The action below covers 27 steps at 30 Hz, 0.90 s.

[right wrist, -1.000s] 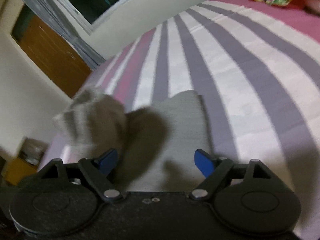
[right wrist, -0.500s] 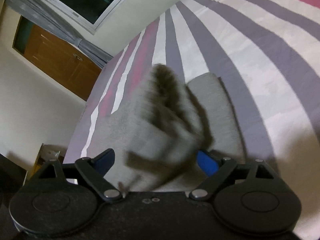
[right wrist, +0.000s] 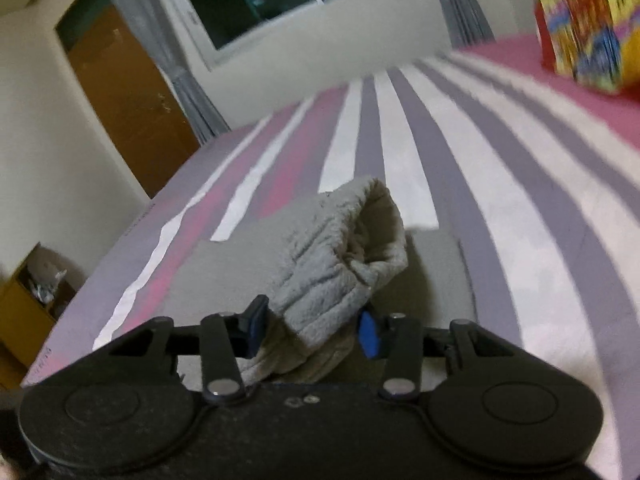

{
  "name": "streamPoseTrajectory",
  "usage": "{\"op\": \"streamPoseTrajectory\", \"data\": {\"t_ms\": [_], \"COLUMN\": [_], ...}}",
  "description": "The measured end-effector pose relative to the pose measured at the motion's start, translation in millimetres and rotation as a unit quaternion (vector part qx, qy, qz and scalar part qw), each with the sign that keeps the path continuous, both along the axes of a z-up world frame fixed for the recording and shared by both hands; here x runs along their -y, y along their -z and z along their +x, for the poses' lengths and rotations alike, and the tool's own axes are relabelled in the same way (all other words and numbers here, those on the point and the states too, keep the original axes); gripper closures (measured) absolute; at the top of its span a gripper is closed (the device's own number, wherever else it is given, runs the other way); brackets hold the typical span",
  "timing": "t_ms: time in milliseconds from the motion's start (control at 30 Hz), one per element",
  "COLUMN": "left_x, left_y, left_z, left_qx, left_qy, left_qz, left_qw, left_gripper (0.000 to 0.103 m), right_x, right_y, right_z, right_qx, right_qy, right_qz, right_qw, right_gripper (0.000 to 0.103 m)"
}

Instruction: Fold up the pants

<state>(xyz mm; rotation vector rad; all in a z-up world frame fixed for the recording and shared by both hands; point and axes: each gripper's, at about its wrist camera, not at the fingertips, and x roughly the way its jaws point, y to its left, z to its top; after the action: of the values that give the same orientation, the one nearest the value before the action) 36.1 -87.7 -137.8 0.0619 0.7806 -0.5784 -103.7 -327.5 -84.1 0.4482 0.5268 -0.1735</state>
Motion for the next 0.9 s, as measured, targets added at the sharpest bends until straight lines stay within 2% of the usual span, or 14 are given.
{"op": "streamPoseTrajectory", "data": {"t_ms": [133,300,400,433,500,533,633,733,800,900], "left_x": [3,11,11,11,11,11,11,11,14,25], "left_y": [2,7,7,8,10,10,9,6,4,4], "left_z": [-5,-5,-7,-6,-5,-5,-5,-3,-2,-2], "left_qx": [0.003,-0.011,-0.010,-0.013,-0.018,-0.017,-0.016,-0.020,-0.022,-0.022], "left_qy": [0.013,0.017,0.021,0.022,0.022,0.021,0.022,0.023,0.027,0.036], "left_qz": [0.005,0.010,0.012,0.011,0.011,0.011,0.013,0.006,0.001,0.009], "left_qw": [0.9999,0.9997,0.9997,0.9996,0.9995,0.9996,0.9995,0.9995,0.9994,0.9991], "left_gripper": [0.081,0.081,0.081,0.081,0.081,0.081,0.080,0.080,0.080,0.080], "right_x": [10,33,32,33,38,38,30,20,13,-1], "right_y": [-3,30,39,43,50,49,31,6,-11,-19], "right_z": [-13,-16,-20,-18,-16,-16,-21,-29,-24,-2], "right_qx": [0.008,-0.034,-0.040,-0.050,-0.068,-0.068,-0.058,-0.019,0.000,-0.002], "right_qy": [0.005,0.042,0.045,0.048,0.060,0.061,0.061,0.071,0.054,0.006], "right_qz": [-0.006,0.037,0.033,0.023,0.030,0.037,0.008,-0.034,-0.049,-0.059], "right_qw": [1.000,0.998,0.998,0.997,0.995,0.995,0.996,0.997,0.997,0.998], "right_gripper": [0.058,0.058,0.056,0.055,0.042,0.042,0.040,0.037,0.038,0.040]}}
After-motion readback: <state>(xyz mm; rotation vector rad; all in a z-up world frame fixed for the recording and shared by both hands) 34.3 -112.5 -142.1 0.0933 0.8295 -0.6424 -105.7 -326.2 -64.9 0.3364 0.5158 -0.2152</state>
